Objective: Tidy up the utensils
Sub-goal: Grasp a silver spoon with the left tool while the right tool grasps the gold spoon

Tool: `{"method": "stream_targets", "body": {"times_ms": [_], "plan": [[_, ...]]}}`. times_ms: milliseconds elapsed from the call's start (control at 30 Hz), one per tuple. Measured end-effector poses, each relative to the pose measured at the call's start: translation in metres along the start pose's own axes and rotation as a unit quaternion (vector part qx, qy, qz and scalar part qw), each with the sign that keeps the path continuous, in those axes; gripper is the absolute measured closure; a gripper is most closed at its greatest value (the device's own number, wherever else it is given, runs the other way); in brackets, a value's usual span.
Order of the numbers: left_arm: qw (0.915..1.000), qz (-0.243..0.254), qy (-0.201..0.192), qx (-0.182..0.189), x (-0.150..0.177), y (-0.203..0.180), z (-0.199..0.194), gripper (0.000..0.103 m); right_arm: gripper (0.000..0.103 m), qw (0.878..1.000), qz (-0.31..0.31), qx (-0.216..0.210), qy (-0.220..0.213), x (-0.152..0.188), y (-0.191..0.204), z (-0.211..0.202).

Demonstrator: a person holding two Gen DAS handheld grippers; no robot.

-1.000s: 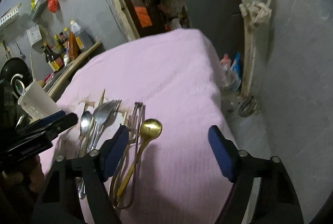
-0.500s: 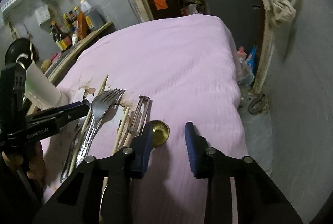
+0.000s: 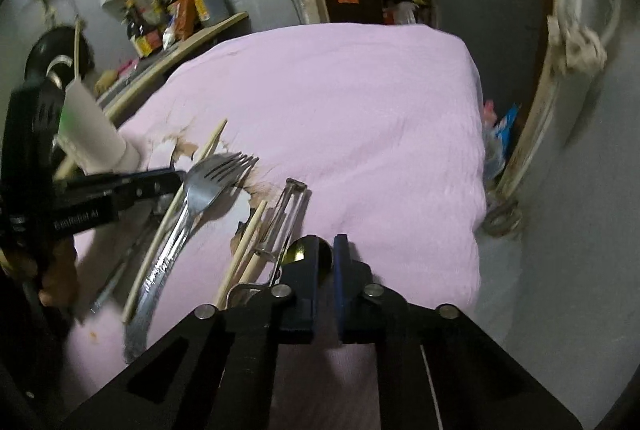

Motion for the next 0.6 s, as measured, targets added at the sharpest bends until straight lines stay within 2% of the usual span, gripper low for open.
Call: {"method": "stream_targets", "body": {"times_ms": [133, 267, 600], "plan": [[0.9999, -0.009, -0.003, 0.009, -0.002, 0.0, -0.003, 0.098, 0.101, 1.0, 0.022, -0.012, -0.001, 0.003, -0.001, -0.009], [0.9999, -0.002, -0.008, 0.011, -0.005, -0.004, -0.01, 0.1, 0.101, 0.999, 0.029, 0.002, -0.012, 0.007, -0.002, -0.022], [0.9972, 0.037, -0.056, -0.033, -0.014, -0.019, -0.047, 0.101, 0.102, 0.996, 0.031, 0.05, -0.065, -0.003, -0.005, -0.057]]}}
Point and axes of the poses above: each gripper's, at about its wrist camera, not at the fingertips, and z roughly the way its jaws point, y to its left, x to its underside, the point moved 7 cm from there along z, roughly the way its jaws point, and after that the axes turned 5 degrees about -y, right-handed, at the moved point
